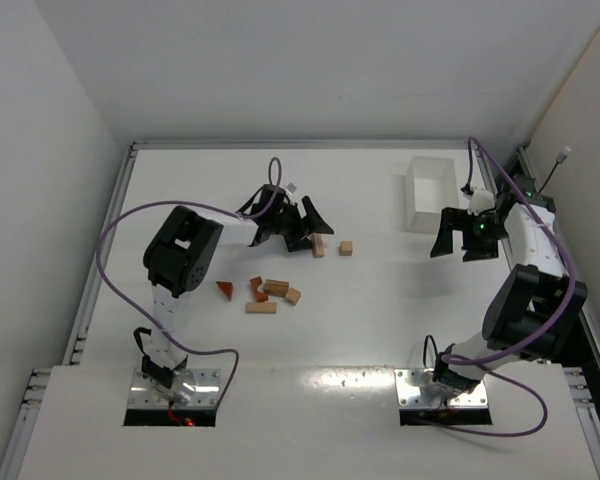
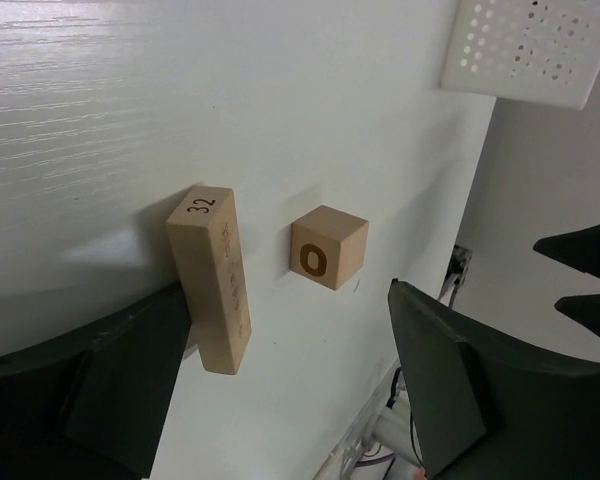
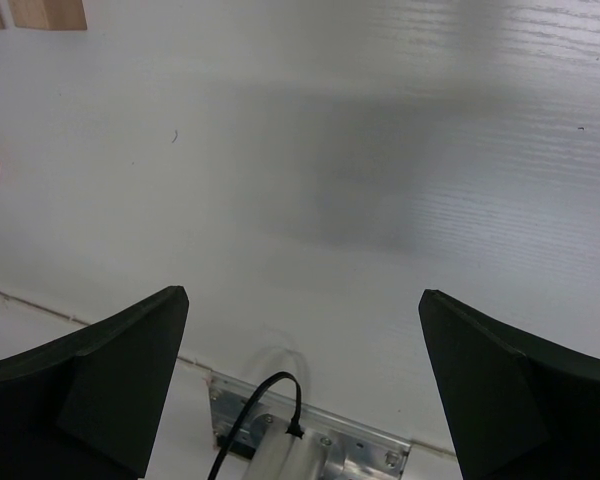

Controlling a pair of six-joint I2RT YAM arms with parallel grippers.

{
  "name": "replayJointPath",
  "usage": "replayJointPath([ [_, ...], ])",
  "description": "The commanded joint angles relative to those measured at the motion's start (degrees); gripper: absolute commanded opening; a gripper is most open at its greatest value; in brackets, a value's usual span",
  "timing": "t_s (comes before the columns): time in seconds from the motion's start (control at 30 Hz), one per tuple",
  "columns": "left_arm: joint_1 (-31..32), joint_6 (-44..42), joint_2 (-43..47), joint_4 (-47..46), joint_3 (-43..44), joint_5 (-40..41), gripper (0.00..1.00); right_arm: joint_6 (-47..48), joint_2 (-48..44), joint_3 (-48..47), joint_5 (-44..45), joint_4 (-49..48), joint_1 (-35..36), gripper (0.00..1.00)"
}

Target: Build the wood block tower

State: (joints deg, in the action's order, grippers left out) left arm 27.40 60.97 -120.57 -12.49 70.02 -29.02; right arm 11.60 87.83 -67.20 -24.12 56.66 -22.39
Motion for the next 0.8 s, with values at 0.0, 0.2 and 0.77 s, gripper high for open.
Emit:
replayJointPath([
  [0.0,0.20,-2.69,-1.07,8.88,-2.17,7.02,0.79,0.80,-1.26,-0.21,-2.16,-0.06,-0.28,1.00],
  [0.2,-0.94,-7.88,5.43,16.07,-2.78,17.12,0.83,1.32,-1.26,-0.21,-2.16,-0.06,-0.28,1.00],
  [0.77,-4.55,-56.40,23.52,40.79,3.82,20.24,0.97,11.69,-3.72,-0.48,3.19,-1.55,2.62,0.98],
])
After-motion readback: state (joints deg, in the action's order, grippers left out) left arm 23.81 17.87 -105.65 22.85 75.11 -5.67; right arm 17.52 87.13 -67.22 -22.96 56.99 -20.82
